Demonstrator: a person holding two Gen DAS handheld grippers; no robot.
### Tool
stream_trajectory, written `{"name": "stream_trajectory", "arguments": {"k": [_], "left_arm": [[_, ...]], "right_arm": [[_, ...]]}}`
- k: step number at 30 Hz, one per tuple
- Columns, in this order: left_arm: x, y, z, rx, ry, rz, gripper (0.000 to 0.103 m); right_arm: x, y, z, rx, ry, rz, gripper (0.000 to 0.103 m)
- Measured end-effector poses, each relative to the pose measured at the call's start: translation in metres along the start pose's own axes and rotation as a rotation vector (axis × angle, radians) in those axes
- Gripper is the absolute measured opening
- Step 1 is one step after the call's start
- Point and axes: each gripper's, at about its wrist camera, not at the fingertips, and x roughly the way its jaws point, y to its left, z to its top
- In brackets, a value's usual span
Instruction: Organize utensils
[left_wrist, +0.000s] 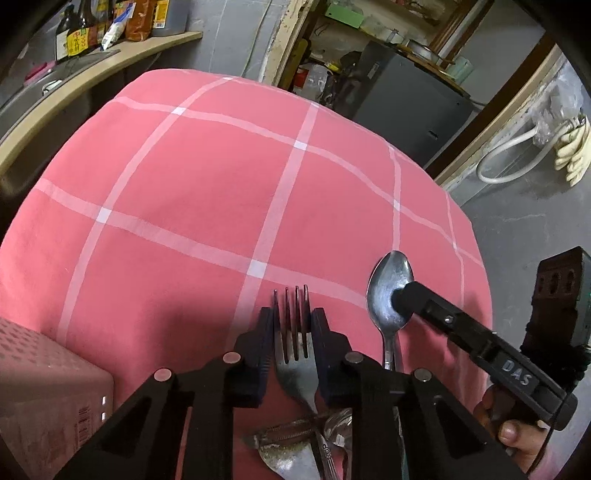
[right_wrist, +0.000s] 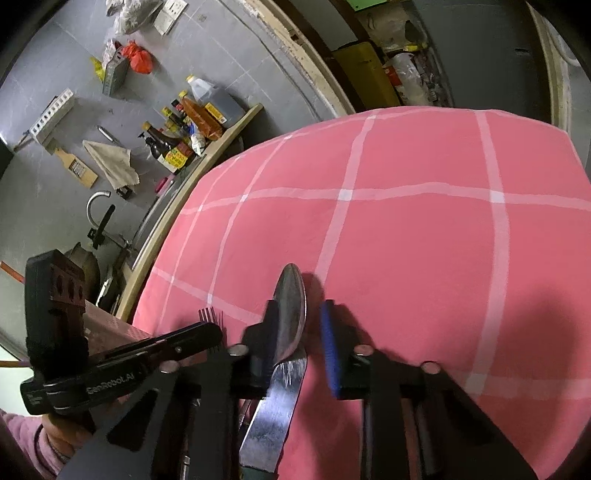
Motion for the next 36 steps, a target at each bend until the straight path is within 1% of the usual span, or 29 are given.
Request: {"name": "stream_trajectory", "arguments": {"k": [1, 2, 3, 4, 7, 11, 13, 17, 19, 21, 26, 29, 31, 33, 36], "left_arm": [[-0.001, 0.0, 0.0, 0.003, -0.002, -0.001, 0.017], [-0.002, -0.001, 0.0, 0.008, -0.01, -0.002, 0.013], [-0.003, -0.002, 0.001, 0.012, -0.011, -0.005, 0.013], [-0.003, -0.002, 0.0, 0.017, -0.009, -0.006, 0.013], [-0.006, -0.007, 0.001, 0.036, -0.02, -0.017, 0.008], [-0.007, -0.013, 0.004, 0.06, -0.009, -0.046, 0.005], [-0.008, -0.015, 0.004, 0.071, 0.001, -0.059, 0.004], [-0.012, -0.019, 0.002, 0.101, 0.012, -0.054, 0.003], [-0.018, -0.02, 0.001, 0.114, 0.001, -0.055, 0.003], [-0.026, -0.025, 0.0, 0.14, -0.023, -0.046, 0.003], [-0.053, -0.042, -0.001, 0.214, -0.095, -0.031, 0.003], [-0.075, -0.051, 0.0, 0.242, -0.172, -0.03, 0.003], [-0.09, -0.053, 0.003, 0.248, -0.223, -0.035, 0.003], [-0.107, -0.054, 0.007, 0.239, -0.274, -0.057, 0.003], [-0.128, -0.052, 0.012, 0.23, -0.339, -0.076, 0.003]], "right_arm": [[0.0, 0.0, 0.0, -0.001, 0.002, -0.001, 0.013], [0.0, 0.0, 0.0, -0.003, 0.005, -0.001, 0.008], [0.0, 0.001, -0.001, -0.005, 0.005, -0.002, 0.005], [-0.002, 0.001, -0.001, -0.007, 0.003, -0.005, 0.004], [-0.007, 0.002, -0.003, -0.006, -0.003, -0.007, 0.003], [-0.017, 0.001, -0.006, -0.002, -0.013, -0.018, 0.002], [-0.022, 0.002, -0.007, 0.004, -0.024, -0.023, 0.002], [-0.032, 0.002, -0.01, 0.014, -0.046, -0.045, 0.002], [-0.041, 0.004, -0.011, 0.021, -0.074, -0.052, 0.002], [-0.049, 0.009, -0.011, 0.016, -0.103, -0.068, 0.002], [-0.079, 0.029, -0.005, -0.024, -0.215, -0.127, 0.002], [-0.102, 0.043, 0.002, -0.054, -0.29, -0.169, 0.002], [-0.12, 0.054, 0.005, -0.068, -0.348, -0.191, 0.002], [-0.136, 0.064, 0.01, -0.077, -0.399, -0.215, 0.002], [-0.158, 0.078, 0.017, -0.087, -0.462, -0.242, 0.002]]}}
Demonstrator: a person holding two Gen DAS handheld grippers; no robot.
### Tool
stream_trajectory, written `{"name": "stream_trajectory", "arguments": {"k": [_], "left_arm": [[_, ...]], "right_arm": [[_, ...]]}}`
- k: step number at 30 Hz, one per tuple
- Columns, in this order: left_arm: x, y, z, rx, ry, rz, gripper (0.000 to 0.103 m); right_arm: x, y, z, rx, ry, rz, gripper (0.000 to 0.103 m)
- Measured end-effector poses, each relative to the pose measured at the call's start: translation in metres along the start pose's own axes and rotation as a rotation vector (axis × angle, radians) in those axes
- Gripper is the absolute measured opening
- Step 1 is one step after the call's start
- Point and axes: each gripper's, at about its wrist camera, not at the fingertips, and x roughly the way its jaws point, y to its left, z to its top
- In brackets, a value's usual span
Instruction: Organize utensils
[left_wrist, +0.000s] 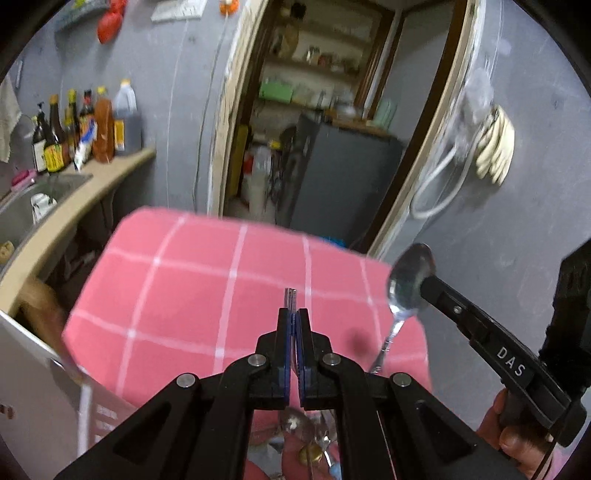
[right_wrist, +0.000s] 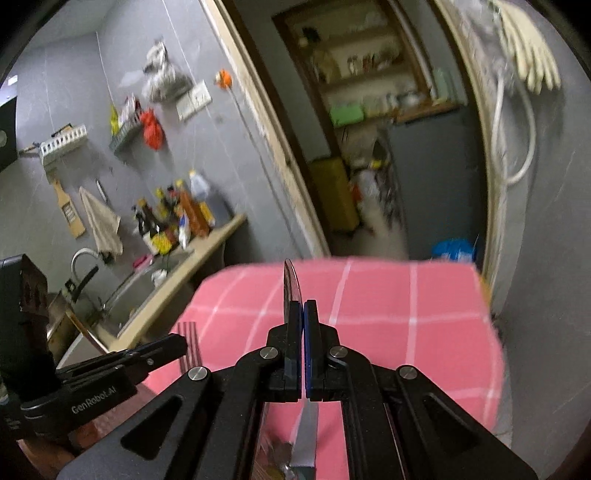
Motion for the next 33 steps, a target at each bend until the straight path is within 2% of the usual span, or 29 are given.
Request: {"name": "stream_trajectory", "arguments": {"k": [10, 20, 26, 33], "left_arm": [[-0.067, 0.008, 0.031, 0.038, -0.167, -0.03, 0.003], [-0.134, 0.027, 0.053, 0.042, -0.286, -0.078, 0.003], [-0.17, 0.056, 0.062, 0.075, -0.359, -0.042, 0.003], [-0.199, 0.101, 0.065, 0.097, -0.406, 0.043, 0.003]], "right_arm": [[-0.066, 0.055, 0.044, -0.081, -0.189, -0.11, 0.001], [-0.112, 0.121, 0.067, -0.132, -0.298, -0.138, 0.001], [-0.126, 0.16, 0.07, -0.149, -0.348, -0.122, 0.001], [-0.12, 0.206, 0.057, -0.163, -0.366, -0.062, 0.002]]}}
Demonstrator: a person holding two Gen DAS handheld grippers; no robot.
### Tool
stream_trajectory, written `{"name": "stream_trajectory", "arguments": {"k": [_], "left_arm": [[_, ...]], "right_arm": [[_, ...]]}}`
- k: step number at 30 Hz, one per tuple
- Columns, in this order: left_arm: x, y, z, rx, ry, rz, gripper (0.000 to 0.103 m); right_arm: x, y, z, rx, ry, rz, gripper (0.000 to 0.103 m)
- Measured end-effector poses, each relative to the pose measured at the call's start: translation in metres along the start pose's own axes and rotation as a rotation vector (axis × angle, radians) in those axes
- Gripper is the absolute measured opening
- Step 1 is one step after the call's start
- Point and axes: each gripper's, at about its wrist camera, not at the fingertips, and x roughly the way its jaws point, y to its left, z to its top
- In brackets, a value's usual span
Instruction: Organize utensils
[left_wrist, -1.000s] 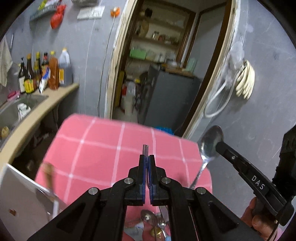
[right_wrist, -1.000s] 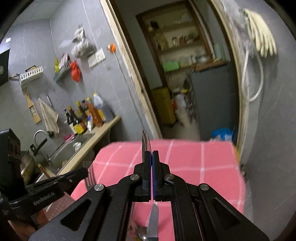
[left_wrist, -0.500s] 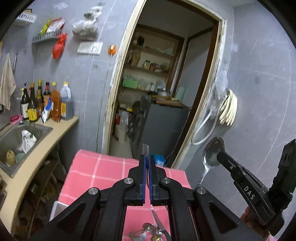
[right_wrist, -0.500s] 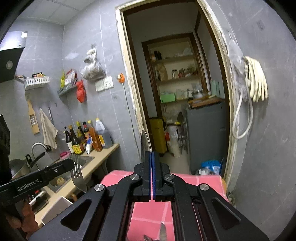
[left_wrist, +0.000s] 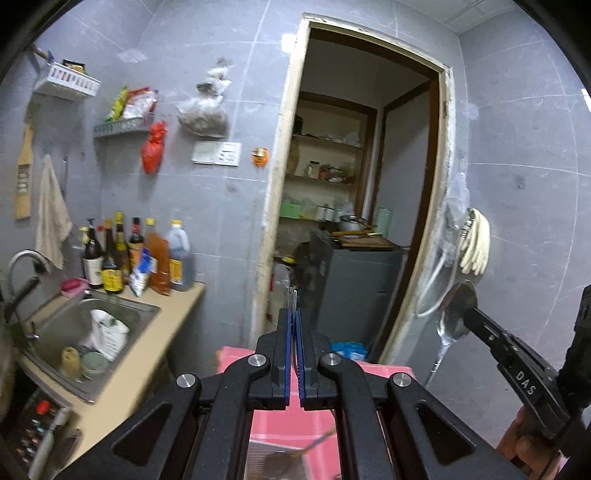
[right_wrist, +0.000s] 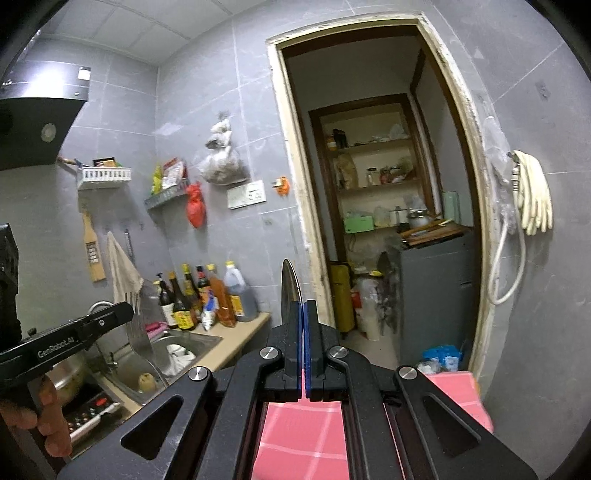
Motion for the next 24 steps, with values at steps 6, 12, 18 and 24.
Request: {"name": "stream_trajectory", "arguments": {"k": [6, 12, 18, 24], "left_arm": [[-0.004, 0.024, -0.013, 0.051, 0.006, 0.063, 0.003], [0.002, 0.033, -0.039, 0.085, 0.044, 0.075, 0.003], [0.008, 0.024, -0.061, 0.168, 0.059, 0.056, 0.003], [0.014, 0.023, -0.075, 0.155, 0.115, 0.027, 0.003]], "right_arm": [[0.008, 0.037, -0.022, -0.035, 0.018, 0.051, 0.001], [0.017, 0.062, -0.052, -0.097, 0.07, 0.083, 0.001], [0.028, 0.07, -0.084, -0.137, 0.151, 0.104, 0.001], [0.03, 0.07, -0.106, -0.153, 0.219, 0.125, 0.001]]}}
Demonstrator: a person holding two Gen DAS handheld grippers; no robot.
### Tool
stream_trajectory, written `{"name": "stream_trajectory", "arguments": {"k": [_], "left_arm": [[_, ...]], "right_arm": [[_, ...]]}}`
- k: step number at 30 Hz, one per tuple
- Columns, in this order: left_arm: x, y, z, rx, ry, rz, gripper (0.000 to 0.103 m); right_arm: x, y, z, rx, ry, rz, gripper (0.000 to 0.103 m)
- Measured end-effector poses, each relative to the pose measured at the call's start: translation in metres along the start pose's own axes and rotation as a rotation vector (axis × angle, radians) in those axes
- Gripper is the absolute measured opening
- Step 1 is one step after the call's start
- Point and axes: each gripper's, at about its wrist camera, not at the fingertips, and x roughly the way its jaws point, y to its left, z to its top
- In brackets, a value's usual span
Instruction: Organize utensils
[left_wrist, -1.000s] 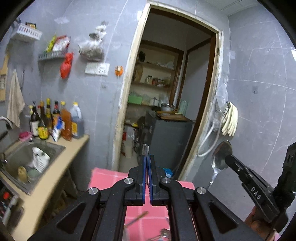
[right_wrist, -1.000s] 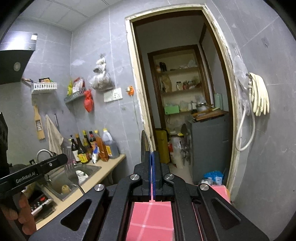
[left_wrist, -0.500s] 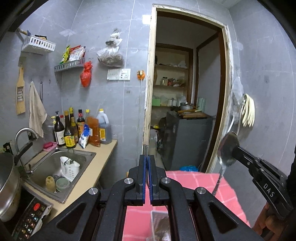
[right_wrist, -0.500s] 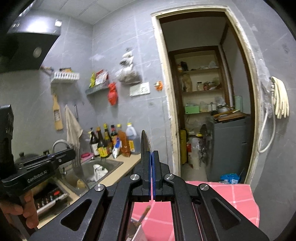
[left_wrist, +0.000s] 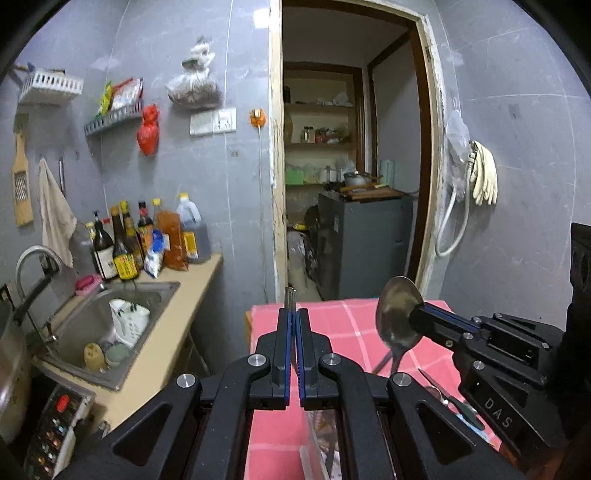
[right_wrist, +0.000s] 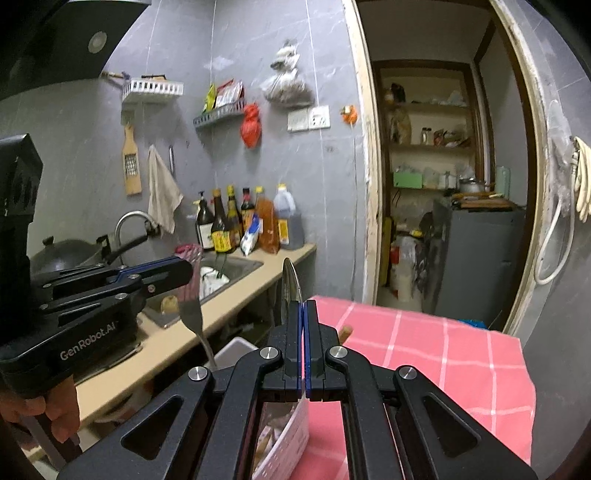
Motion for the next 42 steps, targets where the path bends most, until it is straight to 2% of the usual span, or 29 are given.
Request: {"name": "stream_trajectory", "arguments": {"k": [10, 22, 28, 34, 35, 37, 38, 39, 42], "left_arm": [[0.008, 0.001, -0.019, -0.037, 0.079, -0.091, 0.003], [0.012, 0.009, -0.03, -0.142, 0.167, -0.17, 0.005], [0.009, 0.013, -0.032, -0.172, 0.175, -0.177, 0.005], [0.002, 0.014, -0.032, -0.195, 0.174, -0.167, 0.007], [0.001, 0.015, -0.031, -0.199, 0.171, -0.167, 0.011], [-0.003, 0.014, -0.031, -0.21, 0.153, -0.171, 0.025], [-0.006, 0.014, -0.031, -0.216, 0.141, -0.172, 0.04], [-0.008, 0.013, -0.03, -0.222, 0.128, -0.174, 0.051], [-0.015, 0.007, -0.028, -0.221, 0.096, -0.179, 0.052]], "right_arm": [[0.006, -0.002, -0.015, 0.001, 0.08, 0.043, 0.002], [0.006, -0.008, -0.024, 0.026, 0.14, 0.071, 0.002], [0.004, -0.013, -0.026, 0.047, 0.161, 0.081, 0.004], [-0.009, -0.017, -0.022, 0.064, 0.135, 0.075, 0.005], [-0.011, -0.018, -0.02, 0.067, 0.13, 0.071, 0.007], [-0.019, -0.023, -0.018, 0.088, 0.111, 0.059, 0.019], [-0.022, -0.026, -0.017, 0.099, 0.101, 0.056, 0.03], [-0.026, -0.029, -0.016, 0.107, 0.09, 0.052, 0.035], [-0.039, -0.039, -0.012, 0.117, 0.062, 0.022, 0.035]]}}
